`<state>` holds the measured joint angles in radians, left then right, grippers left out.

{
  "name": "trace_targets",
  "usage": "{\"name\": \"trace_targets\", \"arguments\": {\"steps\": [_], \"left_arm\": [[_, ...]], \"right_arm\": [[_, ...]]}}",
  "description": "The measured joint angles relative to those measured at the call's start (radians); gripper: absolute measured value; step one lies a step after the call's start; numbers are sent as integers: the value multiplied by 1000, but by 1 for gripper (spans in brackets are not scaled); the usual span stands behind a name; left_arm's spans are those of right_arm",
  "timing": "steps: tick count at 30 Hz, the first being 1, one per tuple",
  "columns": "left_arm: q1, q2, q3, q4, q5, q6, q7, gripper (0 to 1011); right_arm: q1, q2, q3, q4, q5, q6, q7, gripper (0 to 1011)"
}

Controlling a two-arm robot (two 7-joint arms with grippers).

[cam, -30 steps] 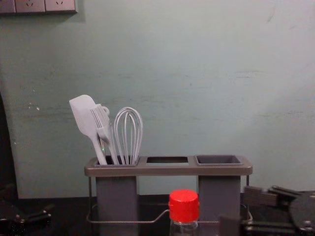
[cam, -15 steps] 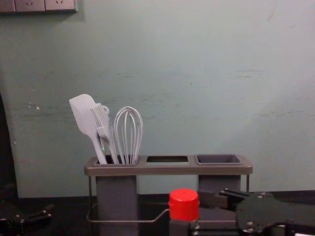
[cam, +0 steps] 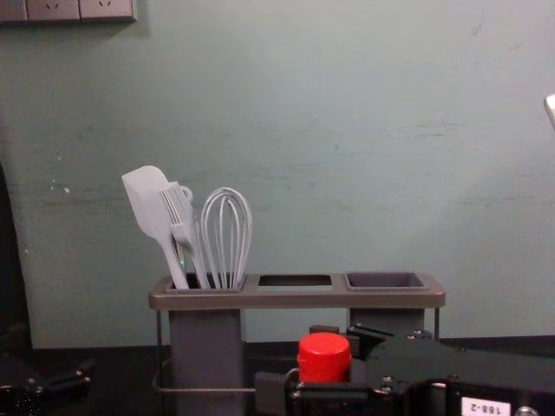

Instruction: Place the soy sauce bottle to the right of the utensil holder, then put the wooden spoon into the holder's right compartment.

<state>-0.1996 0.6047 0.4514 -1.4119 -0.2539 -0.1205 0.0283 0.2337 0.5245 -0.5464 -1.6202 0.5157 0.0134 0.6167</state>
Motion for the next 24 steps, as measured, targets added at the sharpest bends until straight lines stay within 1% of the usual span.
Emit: {"name": "trace_targets", "arguments": {"steps": [4,16,22,24], "left_arm": [[0,0,0,0,0,0,0,1005],[0,0,0,0,0,0,0,1005],[0,0,0,0,0,0,0,1005],[0,0,0,0,0,0,0,1005]], "right_arm": [[8,-14,-5,16,0,-10,-3,1002],[8,-13,-5,15,0,-9,-6,993],[8,-12,-5,14,0,-8,-6,876],[8,-12,-5,14,0,-8,-6,812]]}}
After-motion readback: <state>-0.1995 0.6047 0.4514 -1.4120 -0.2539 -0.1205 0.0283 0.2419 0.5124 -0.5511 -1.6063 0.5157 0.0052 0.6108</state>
